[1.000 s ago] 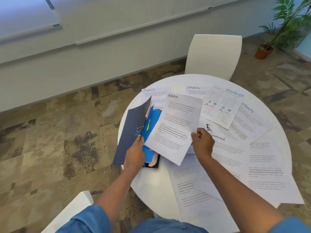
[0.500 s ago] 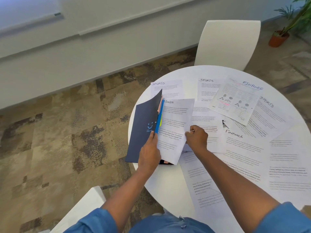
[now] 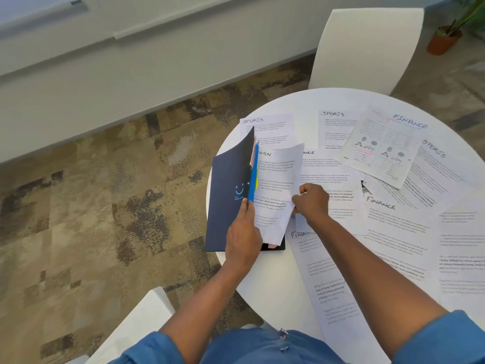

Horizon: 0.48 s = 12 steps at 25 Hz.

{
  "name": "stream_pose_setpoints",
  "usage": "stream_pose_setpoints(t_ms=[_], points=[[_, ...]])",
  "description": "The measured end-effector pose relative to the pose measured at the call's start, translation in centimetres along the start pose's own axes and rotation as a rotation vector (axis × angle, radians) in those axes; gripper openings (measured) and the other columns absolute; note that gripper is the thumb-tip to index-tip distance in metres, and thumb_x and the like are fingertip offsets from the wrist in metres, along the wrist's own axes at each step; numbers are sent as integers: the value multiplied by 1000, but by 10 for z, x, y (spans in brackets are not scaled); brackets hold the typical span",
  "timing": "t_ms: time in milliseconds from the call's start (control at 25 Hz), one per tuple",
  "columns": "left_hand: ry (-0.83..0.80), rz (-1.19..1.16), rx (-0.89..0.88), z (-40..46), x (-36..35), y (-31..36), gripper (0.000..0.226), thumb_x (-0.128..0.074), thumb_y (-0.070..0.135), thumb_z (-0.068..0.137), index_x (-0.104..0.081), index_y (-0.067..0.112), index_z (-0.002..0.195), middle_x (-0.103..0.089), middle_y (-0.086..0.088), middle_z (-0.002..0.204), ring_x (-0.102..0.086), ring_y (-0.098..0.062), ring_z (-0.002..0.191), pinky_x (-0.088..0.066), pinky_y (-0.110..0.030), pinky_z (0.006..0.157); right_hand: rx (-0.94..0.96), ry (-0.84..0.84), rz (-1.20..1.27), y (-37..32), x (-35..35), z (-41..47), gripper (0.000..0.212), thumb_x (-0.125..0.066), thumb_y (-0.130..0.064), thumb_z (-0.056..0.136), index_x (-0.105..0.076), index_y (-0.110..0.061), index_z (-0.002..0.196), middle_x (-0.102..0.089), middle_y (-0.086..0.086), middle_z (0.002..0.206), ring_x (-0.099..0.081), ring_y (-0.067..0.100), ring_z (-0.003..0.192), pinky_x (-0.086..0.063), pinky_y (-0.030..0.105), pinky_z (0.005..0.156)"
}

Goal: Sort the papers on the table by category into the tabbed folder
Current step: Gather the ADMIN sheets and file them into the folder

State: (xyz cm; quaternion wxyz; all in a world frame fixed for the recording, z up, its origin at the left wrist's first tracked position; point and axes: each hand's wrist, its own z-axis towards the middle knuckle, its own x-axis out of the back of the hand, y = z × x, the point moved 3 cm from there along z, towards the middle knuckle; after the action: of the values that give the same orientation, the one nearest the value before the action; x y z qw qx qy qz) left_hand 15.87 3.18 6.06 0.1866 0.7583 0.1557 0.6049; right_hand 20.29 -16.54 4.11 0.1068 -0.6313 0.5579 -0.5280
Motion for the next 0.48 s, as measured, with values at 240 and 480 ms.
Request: stream_pose_setpoints(t_ms=[240,480], points=[[-11,-30,6,0,5,-1,65,-43,1,95,-23,15,156,-20,-3,164,-60,-19,97,-52,-27,74,-42,-11,-31,-11,19,9,24,-59,6,71,-45,-11,62,-57,11,68,-73,30,60,-61,47,66],[-36,-33,-18,2,5,-2,63,-45,1,94,-29,16,153,-22,-1,163,-59,-16,93,-56,-28,68,-2,-90,37,-28,8,18,7,-64,6,77,-60,11,79,-69,24,82,-72,26,64,-62,33,56]])
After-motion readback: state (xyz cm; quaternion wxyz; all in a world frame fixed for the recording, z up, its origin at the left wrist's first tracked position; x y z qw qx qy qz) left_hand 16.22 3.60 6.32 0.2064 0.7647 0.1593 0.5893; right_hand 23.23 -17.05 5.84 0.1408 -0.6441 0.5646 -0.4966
